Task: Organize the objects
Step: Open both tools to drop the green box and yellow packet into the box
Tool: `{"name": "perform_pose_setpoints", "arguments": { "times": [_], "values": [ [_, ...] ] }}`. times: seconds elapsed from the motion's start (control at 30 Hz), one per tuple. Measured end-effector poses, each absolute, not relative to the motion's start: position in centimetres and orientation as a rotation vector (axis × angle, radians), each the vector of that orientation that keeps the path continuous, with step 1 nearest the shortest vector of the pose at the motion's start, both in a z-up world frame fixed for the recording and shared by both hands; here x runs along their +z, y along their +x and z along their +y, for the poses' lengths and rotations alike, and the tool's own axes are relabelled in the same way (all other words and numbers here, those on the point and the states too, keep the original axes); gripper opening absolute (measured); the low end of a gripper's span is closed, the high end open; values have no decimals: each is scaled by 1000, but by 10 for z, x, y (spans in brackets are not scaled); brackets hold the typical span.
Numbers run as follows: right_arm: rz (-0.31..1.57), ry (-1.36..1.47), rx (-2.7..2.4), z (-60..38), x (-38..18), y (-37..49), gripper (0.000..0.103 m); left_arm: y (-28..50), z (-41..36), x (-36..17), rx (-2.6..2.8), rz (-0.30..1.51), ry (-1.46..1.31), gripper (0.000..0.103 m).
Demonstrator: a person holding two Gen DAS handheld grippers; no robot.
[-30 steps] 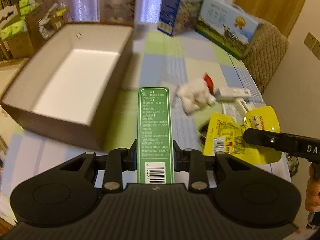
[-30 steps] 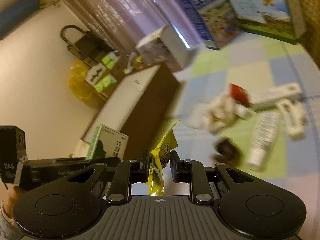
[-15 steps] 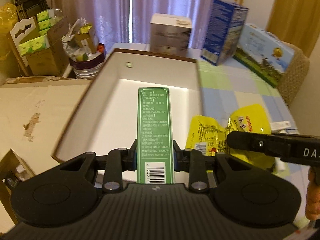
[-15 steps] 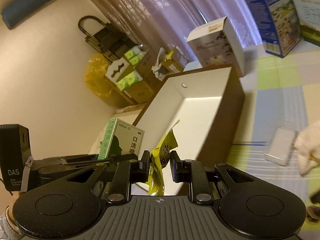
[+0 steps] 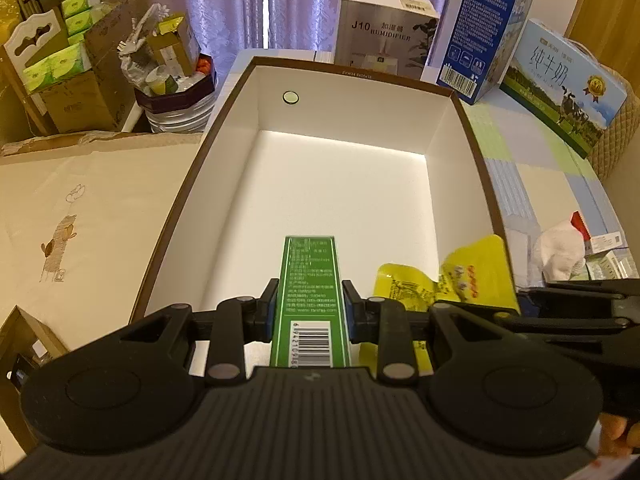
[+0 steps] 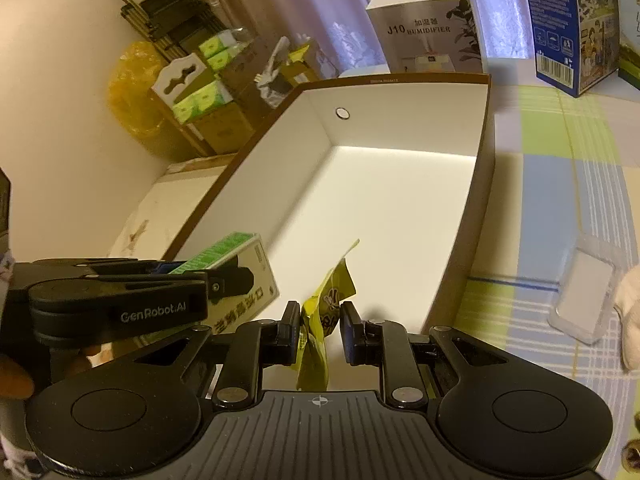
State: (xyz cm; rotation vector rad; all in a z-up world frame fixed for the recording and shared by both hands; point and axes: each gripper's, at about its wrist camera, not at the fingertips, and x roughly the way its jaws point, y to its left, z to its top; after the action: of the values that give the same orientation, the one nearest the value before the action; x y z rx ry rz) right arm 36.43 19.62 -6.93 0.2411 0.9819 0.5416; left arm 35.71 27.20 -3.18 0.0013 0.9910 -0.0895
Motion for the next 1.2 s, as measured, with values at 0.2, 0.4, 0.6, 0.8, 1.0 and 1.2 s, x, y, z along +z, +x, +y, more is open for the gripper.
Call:
{"name": "perform_pose_setpoints", "arguments": {
  "times": [0.2, 0.4, 0.6, 0.8, 1.0, 1.2],
  "values": [
    [973, 252, 492, 202, -73, 377, 18, 370, 277, -38, -104, 994, -14, 26],
    [980, 210, 499, 207, -70, 374, 19, 379, 282, -40, -116, 991, -19, 26],
    [1011, 187, 478, 209, -76, 375, 19, 385, 283, -43, -133, 1001, -24, 29],
    [1018, 143, 479, 214, -75, 374, 19, 383, 287, -43, -124, 1013, -3, 45],
    [1006, 75, 488, 219, -68, 362, 19, 369, 293, -40, -128, 1022, 6, 58],
    [970, 64, 497, 213, -55, 346, 19, 352, 293, -32, -138, 1018, -10, 62]
  ]
}}
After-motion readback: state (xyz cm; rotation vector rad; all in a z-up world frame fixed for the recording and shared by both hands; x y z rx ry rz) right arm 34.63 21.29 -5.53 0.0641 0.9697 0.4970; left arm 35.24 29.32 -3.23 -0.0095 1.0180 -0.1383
